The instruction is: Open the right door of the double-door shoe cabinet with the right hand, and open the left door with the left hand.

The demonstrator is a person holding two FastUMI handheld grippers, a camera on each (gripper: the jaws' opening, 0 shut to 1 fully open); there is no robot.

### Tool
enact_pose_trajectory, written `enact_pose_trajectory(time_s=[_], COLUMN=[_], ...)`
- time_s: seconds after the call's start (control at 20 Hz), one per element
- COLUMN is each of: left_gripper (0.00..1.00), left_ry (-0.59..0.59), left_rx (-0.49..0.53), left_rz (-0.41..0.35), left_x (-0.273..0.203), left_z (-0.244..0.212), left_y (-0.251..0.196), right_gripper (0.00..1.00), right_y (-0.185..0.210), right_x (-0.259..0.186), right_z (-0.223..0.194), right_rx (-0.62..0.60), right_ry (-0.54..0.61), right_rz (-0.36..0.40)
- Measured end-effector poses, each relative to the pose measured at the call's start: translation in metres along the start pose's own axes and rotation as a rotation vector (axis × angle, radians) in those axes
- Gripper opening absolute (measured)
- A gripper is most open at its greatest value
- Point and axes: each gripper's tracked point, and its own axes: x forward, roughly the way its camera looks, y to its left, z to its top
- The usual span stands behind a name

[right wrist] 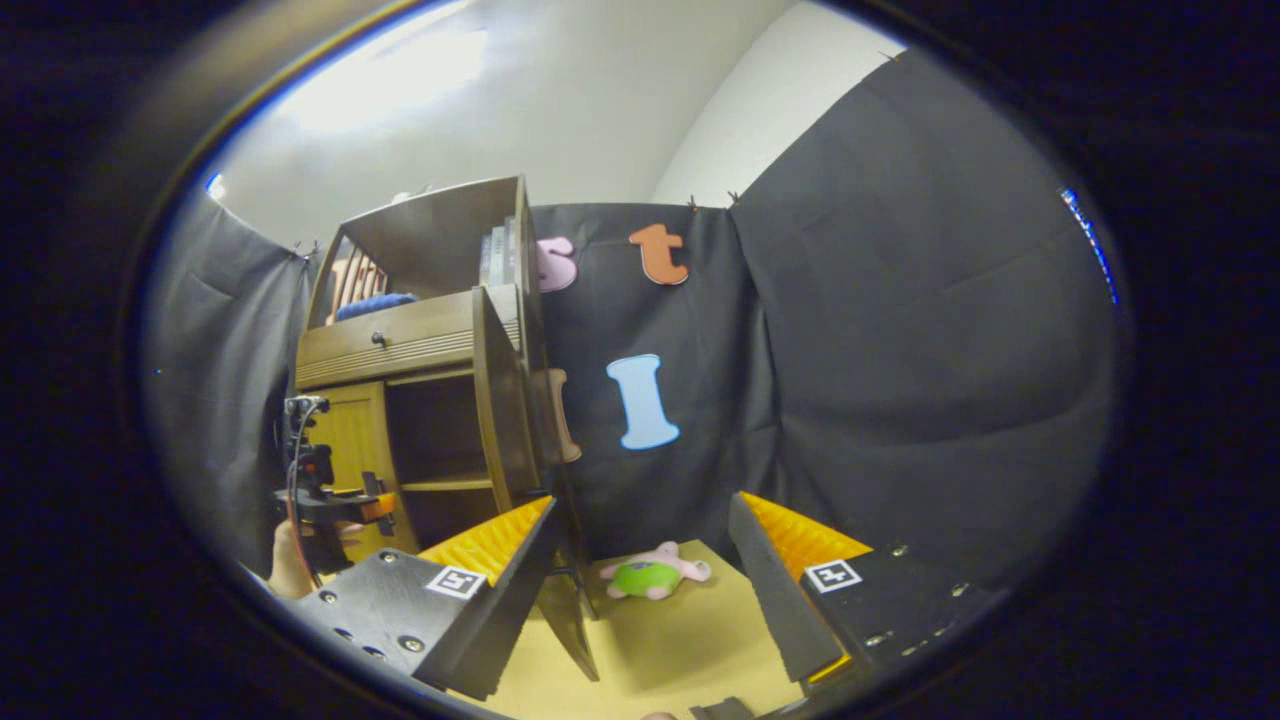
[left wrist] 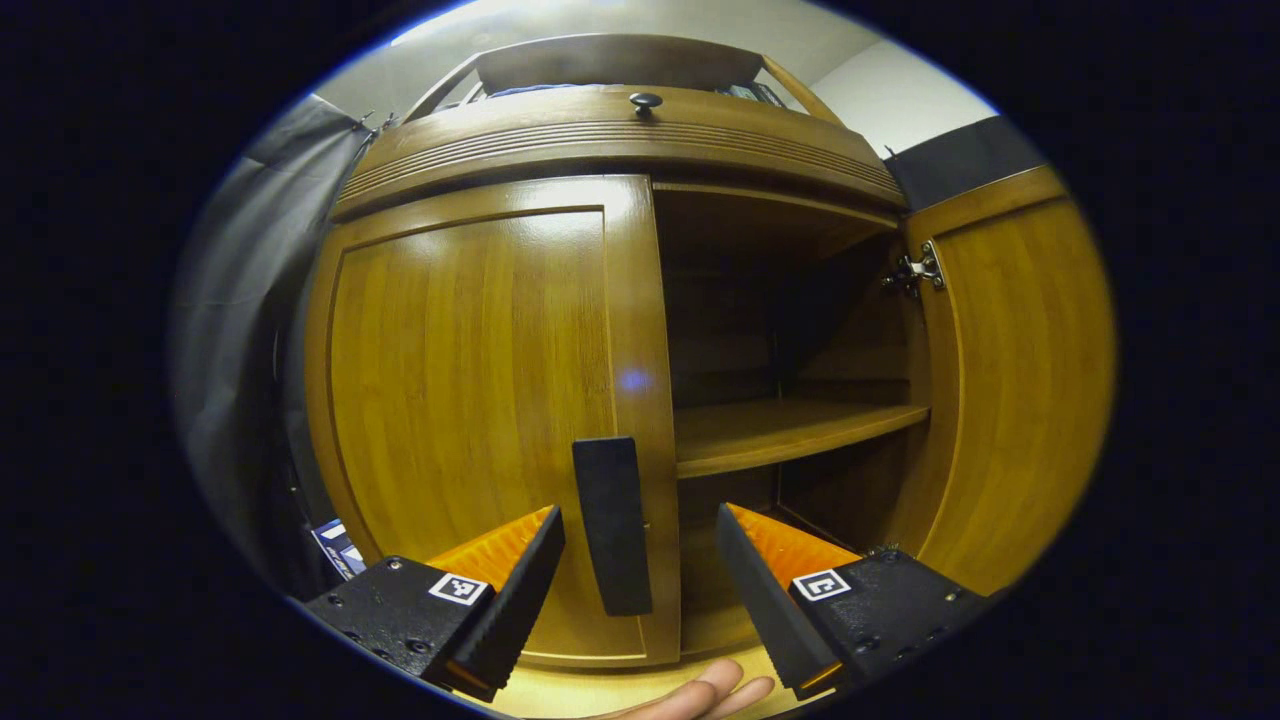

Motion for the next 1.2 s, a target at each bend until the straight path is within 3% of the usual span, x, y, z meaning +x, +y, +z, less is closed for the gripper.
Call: enact_pose_trajectory(time_s=[0.1, 0.25, 0.45, 0.55, 0.75, 0.8, 1.05, 1.2], left_gripper=[0.89, 0.55, 0.39, 0.36, 0.35, 0.35, 0.35, 0.35], left_ry=[-0.047, 0.016, 0.044, 0.053, 0.061, 0.064, 0.048, 0.056], left_rx=[-0.024, -0.020, -0.048, -0.008, -0.040, -0.038, -0.059, -0.063], left_rz=[0.009, 0.046, -0.031, -0.071, -0.138, -0.150, -0.200, -0.232], left_x=[0.012, 0.016, 0.016, 0.015, 0.004, -0.005, -0.042, -0.063], left_z=[0.007, -0.008, -0.013, -0.014, -0.012, -0.013, -0.009, -0.007], left_y=[0.003, 0.020, 0.014, 0.015, 0.012, 0.012, 0.016, 0.020], right_gripper=[1.00, 1.00, 1.00, 1.00, 0.96, 1.00, 0.96, 1.00], right_y=[0.009, 0.027, 0.047, 0.063, 0.087, 0.094, 0.120, 0.131], right_x=[-0.002, -0.006, -0.011, -0.017, -0.025, -0.025, -0.028, -0.032], right_z=[0.001, 0.003, 0.009, 0.016, 0.019, 0.017, 0.006, -0.003], right_rx=[-0.004, -0.013, -0.021, -0.045, -0.094, -0.097, -0.068, -0.074], right_ry=[0.007, 0.007, 0.018, 0.021, 0.032, 0.039, 0.058, 0.080], right_rz=[0.008, 0.030, 0.040, 0.052, 0.062, 0.067, 0.102, 0.101])
